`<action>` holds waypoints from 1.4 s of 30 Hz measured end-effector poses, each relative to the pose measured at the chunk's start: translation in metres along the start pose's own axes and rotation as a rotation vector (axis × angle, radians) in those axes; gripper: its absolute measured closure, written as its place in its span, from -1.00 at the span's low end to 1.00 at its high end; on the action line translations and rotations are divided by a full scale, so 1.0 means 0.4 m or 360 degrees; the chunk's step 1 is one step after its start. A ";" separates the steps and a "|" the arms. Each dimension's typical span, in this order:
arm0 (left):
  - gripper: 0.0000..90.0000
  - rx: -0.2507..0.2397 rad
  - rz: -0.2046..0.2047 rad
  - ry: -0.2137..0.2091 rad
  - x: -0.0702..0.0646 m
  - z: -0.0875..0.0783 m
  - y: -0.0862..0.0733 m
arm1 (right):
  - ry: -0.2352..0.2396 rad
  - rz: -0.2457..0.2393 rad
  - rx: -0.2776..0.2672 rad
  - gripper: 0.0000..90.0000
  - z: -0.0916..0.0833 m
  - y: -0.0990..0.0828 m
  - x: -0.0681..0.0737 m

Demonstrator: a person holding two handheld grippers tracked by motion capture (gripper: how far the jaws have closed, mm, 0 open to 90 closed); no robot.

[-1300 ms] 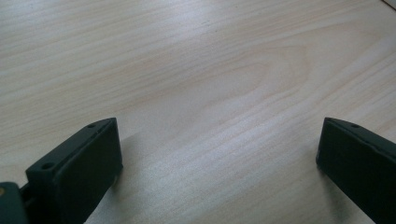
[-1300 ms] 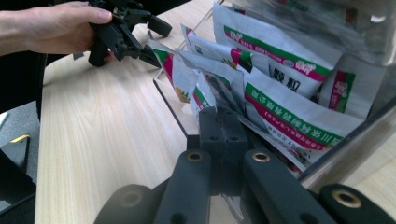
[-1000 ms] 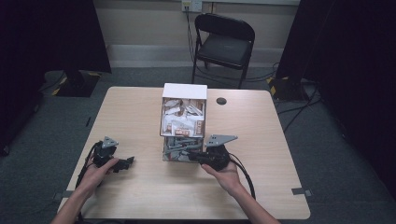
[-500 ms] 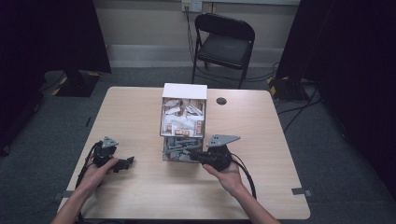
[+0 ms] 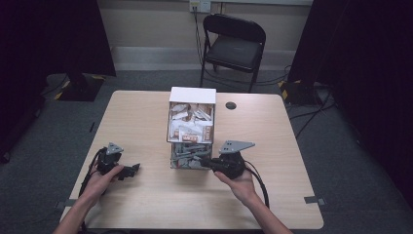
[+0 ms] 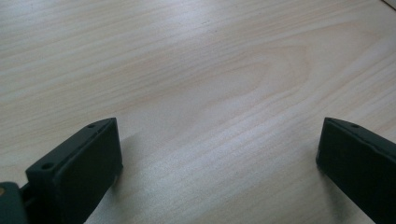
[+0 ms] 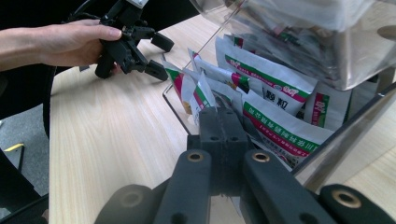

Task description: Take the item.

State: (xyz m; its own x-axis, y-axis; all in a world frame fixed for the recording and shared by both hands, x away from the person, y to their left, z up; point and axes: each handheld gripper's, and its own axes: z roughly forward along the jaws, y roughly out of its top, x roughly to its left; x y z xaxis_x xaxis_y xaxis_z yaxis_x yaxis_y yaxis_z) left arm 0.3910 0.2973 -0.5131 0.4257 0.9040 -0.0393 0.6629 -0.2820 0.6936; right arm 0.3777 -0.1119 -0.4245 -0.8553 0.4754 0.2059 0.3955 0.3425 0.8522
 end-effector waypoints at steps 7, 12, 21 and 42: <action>-1.00 -0.0004 -0.0004 -0.0001 0.000 0.000 0.000 | -0.0001 -0.0003 -0.0031 1.00 -0.015 0.008 0.005; -1.00 -0.0003 -0.0003 0.0001 0.000 0.000 0.000 | 0.0009 0.0004 -0.0069 1.00 -0.027 0.016 0.011; -1.00 0.0000 0.0000 0.0000 0.000 0.000 0.000 | 0.0016 -0.0014 -0.0104 1.00 -0.038 0.027 0.019; -1.00 -0.0003 -0.0003 -0.0002 0.000 0.000 0.000 | 0.0026 -0.0037 -0.0165 1.00 -0.069 0.045 0.048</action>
State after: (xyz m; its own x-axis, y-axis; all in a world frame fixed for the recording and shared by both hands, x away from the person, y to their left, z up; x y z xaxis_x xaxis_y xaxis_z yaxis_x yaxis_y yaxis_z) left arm 0.3910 0.2972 -0.5133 0.4249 0.9043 -0.0415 0.6625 -0.2794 0.6950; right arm 0.3593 -0.1189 -0.3922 -0.8696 0.4547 0.1927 0.3395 0.2670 0.9019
